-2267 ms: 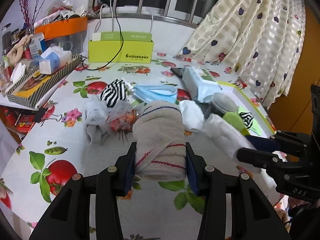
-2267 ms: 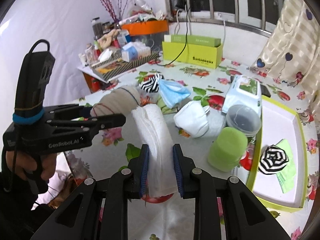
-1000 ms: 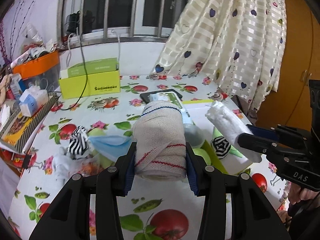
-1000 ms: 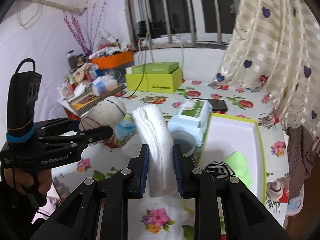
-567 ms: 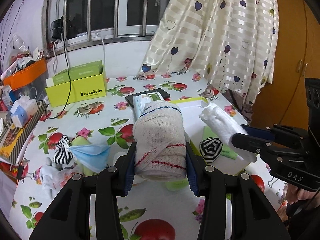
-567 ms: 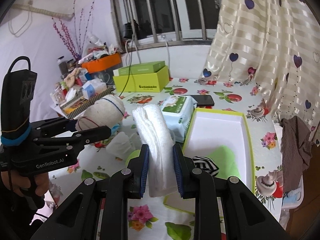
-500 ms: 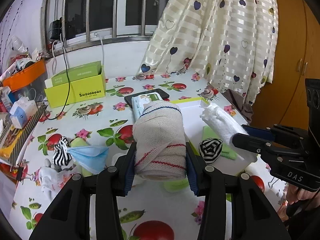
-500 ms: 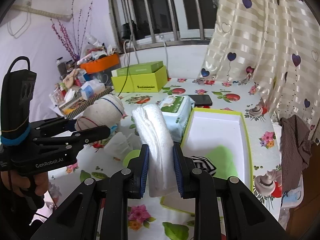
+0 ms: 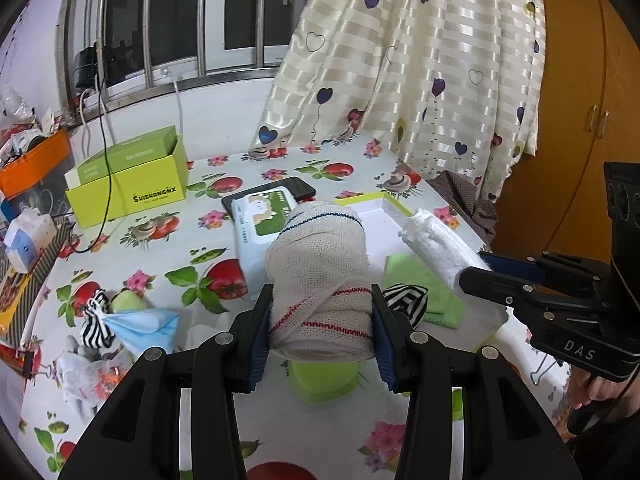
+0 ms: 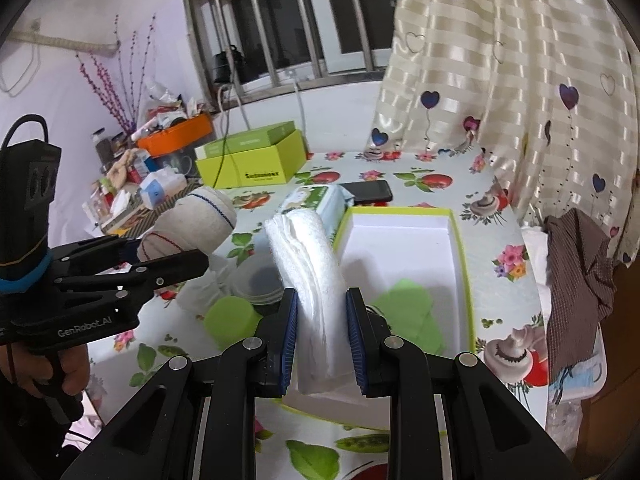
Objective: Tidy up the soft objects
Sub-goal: 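Carry the white towel and rolled towel toward the white tray with both grippers, then lower the white folded towel into the tray and open the right gripper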
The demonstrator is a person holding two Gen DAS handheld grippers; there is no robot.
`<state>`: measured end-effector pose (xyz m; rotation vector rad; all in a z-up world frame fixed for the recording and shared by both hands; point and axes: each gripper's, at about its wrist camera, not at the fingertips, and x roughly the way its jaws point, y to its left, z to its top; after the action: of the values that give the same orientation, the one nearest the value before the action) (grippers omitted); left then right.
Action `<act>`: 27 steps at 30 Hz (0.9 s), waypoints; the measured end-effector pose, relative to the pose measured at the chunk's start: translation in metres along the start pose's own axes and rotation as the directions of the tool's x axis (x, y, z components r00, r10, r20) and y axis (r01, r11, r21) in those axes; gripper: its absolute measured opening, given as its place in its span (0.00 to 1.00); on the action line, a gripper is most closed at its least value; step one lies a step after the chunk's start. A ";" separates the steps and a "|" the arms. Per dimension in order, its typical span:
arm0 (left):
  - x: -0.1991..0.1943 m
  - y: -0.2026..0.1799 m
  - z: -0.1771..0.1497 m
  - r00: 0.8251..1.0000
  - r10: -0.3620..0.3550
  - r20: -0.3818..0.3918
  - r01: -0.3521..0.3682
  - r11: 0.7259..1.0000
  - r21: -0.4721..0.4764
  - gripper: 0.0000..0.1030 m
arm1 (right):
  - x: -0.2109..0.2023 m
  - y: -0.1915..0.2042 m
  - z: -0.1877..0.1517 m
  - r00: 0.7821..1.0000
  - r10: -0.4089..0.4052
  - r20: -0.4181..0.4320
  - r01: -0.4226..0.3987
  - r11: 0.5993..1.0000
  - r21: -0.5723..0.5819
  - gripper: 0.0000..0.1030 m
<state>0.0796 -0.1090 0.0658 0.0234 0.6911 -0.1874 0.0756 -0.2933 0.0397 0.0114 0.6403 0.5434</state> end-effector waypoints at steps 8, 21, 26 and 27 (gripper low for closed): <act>0.012 -0.007 0.007 1.000 -0.025 -0.009 0.025 1.000 -0.006 0.44 | 0.008 -0.026 -0.003 0.999 -0.033 -0.011 0.033 0.998 0.056 0.22; 0.030 -0.021 0.019 0.997 -0.074 -0.021 0.074 0.997 0.003 0.44 | 0.044 -0.072 -0.013 0.988 -0.124 -0.088 0.136 0.980 0.146 0.22; 0.040 -0.026 0.021 0.996 -0.082 -0.040 0.082 0.997 -0.001 0.44 | 0.058 -0.078 -0.013 0.987 -0.125 -0.106 0.141 0.978 0.156 0.23; 0.042 -0.027 0.022 0.996 -0.083 -0.043 0.083 0.997 -0.001 0.44 | 0.060 -0.079 -0.013 0.987 -0.120 -0.110 0.136 0.978 0.157 0.24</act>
<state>0.1206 -0.1442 0.0567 -0.0011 0.7354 -0.2679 0.1459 -0.3341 -0.0188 0.0980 0.7772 0.3669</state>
